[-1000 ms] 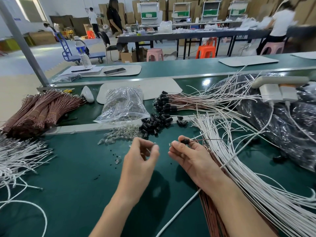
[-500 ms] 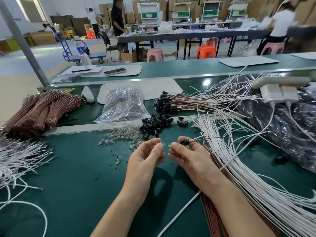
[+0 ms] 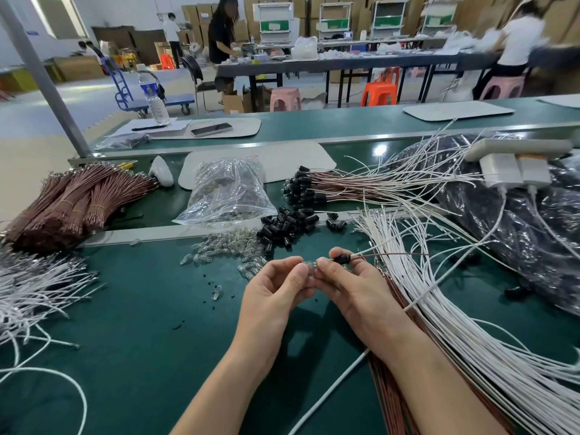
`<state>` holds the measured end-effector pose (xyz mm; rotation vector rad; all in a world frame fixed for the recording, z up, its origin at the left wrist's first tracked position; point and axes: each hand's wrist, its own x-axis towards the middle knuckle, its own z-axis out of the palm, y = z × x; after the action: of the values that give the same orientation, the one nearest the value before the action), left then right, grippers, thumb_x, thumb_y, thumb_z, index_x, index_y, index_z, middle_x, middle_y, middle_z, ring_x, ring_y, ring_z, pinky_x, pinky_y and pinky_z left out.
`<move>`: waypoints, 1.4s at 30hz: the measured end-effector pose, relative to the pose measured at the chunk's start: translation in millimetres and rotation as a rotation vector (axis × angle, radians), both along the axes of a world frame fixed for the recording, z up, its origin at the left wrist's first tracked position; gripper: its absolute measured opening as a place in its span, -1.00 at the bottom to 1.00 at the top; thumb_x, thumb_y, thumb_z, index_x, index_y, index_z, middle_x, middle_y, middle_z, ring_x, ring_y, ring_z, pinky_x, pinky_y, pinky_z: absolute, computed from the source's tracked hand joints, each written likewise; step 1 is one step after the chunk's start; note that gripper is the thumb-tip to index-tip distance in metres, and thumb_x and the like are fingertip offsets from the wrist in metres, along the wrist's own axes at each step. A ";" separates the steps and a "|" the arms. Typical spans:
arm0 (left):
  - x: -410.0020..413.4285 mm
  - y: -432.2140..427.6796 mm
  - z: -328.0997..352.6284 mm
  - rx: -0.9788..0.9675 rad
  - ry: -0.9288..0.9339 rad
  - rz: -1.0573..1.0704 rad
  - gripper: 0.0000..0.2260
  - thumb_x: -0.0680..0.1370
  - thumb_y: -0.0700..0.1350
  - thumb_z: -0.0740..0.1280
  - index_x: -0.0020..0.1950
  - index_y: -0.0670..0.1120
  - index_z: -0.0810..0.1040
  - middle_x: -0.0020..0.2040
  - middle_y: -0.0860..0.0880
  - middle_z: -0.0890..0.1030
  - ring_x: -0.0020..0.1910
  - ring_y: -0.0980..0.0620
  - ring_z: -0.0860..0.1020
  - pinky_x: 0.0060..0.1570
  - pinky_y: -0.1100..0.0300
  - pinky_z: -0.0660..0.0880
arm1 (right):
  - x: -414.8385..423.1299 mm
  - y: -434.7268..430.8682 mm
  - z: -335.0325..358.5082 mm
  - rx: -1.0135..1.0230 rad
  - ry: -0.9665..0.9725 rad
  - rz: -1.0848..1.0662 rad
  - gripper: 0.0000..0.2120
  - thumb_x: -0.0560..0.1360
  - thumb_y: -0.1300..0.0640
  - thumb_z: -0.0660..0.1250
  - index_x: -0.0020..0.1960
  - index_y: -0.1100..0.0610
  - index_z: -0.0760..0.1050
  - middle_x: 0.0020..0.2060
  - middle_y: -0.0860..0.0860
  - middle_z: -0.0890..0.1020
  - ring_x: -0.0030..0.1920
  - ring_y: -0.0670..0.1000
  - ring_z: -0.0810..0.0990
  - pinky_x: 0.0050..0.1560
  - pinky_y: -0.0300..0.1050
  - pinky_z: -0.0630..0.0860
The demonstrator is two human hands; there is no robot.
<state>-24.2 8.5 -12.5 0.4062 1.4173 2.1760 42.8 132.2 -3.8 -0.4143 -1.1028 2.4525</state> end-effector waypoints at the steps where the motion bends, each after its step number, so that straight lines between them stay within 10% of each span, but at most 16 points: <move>1: 0.0 0.2 -0.3 0.004 -0.006 -0.002 -0.71 0.42 -0.07 0.47 0.09 -0.16 0.63 -0.04 -0.16 0.72 -0.11 0.00 0.69 -0.07 0.23 0.61 | 0.0 0.0 -0.2 0.001 0.004 0.000 -0.72 0.32 0.30 0.45 -0.01 0.18 0.49 -0.29 0.12 0.67 -0.27 0.03 0.71 -0.20 -0.19 0.65; 42: 4.3 -2.4 -3.3 -0.140 0.394 0.081 -0.93 0.56 -0.14 0.43 0.01 -0.11 0.63 -0.16 -0.05 0.72 -0.20 0.03 0.68 -0.14 0.27 0.59 | 1.4 0.4 -3.0 -0.010 -0.015 0.080 -0.80 0.35 0.28 0.45 -0.06 0.18 0.51 -0.31 0.09 0.67 -0.30 -0.04 0.69 -0.23 -0.27 0.61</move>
<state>-19.9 6.0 -15.8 0.7701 1.8106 2.1209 44.1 132.7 -6.8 -0.3992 -1.1338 2.5292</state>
